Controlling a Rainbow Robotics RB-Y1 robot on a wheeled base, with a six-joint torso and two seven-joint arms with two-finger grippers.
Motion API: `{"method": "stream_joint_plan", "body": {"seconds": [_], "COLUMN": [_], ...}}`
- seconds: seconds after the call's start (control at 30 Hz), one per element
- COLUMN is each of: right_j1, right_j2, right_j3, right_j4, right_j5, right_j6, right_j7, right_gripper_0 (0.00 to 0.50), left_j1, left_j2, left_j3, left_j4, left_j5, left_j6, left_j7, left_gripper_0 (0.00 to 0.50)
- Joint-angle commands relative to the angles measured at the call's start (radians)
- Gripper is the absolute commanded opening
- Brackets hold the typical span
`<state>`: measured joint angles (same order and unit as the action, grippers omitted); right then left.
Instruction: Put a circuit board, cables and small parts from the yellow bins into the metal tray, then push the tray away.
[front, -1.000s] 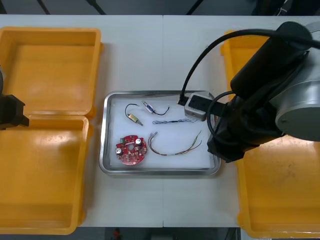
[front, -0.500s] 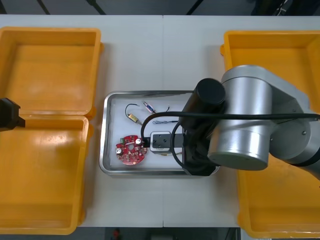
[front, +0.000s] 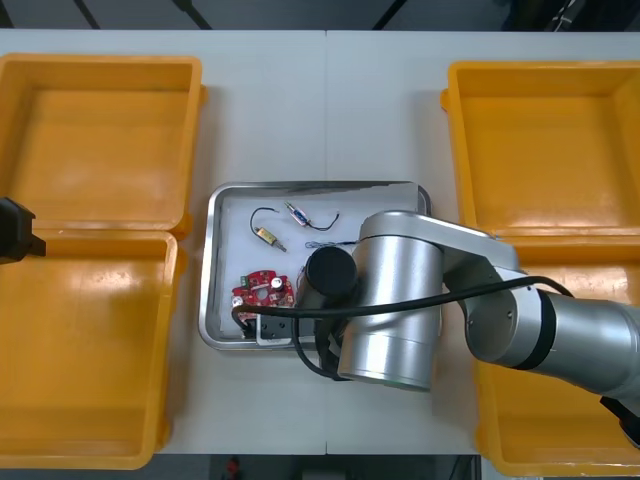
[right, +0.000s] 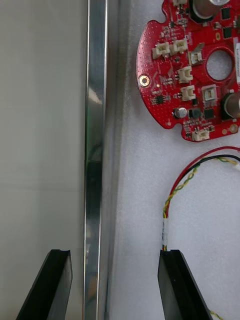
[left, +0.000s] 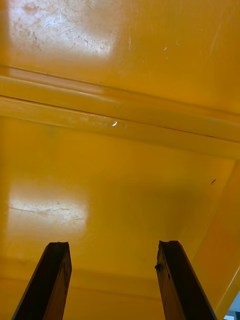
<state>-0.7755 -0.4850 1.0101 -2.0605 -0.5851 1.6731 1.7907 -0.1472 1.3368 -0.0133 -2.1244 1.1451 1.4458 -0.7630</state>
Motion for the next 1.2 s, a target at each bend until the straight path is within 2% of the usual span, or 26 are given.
{"method": "stream_joint_plan", "body": {"seconds": [0.03, 0.37, 0.77, 0.83, 0.9, 0.97, 1.1, 1.2], "right_j1": [-0.033, -0.033, -0.028, -0.027, -0.027, -0.027, -0.027, -0.028], "right_j2": [0.060, 0.115, 0.135, 0.135, 0.138, 0.137, 0.137, 0.135], "right_j3": [0.034, 0.064, 0.093, 0.094, 0.094, 0.094, 0.094, 0.094], "right_j4": [0.045, 0.131, 0.171, 0.171, 0.171, 0.169, 0.171, 0.169], "right_j5": [0.011, 0.022, 0.051, 0.051, 0.051, 0.053, 0.057, 0.070], "right_j6": [-0.036, -0.056, -0.069, -0.070, -0.070, -0.070, -0.069, -0.067], "right_j7": [0.024, 0.007, -0.010, -0.010, -0.010, -0.010, -0.010, -0.010], "right_gripper_0": [0.500, 0.500, 0.500, 0.373, 0.184, 0.089, 0.019, 0.015], "left_j1": [0.009, 0.009, 0.009, 0.009, 0.009, 0.009, 0.009, 0.009], "left_j2": [0.044, 0.044, 0.044, 0.044, 0.044, 0.044, 0.044, 0.044], "left_j3": [0.021, 0.021, 0.021, 0.021, 0.021, 0.021, 0.021, 0.021], "left_j4": [-0.020, -0.020, -0.020, -0.020, -0.020, -0.020, -0.020, -0.020], "left_j5": [0.001, 0.001, 0.001, 0.001, 0.001, 0.001, 0.001, 0.001], "left_j6": [0.002, 0.002, 0.002, 0.002, 0.002, 0.002, 0.002, 0.002], "left_j7": [-0.021, -0.021, -0.021, -0.021, -0.021, -0.021, -0.021, -0.021], "left_gripper_0": [0.500, 0.500, 0.500, 0.500, 0.500, 0.500, 0.500, 0.500]}}
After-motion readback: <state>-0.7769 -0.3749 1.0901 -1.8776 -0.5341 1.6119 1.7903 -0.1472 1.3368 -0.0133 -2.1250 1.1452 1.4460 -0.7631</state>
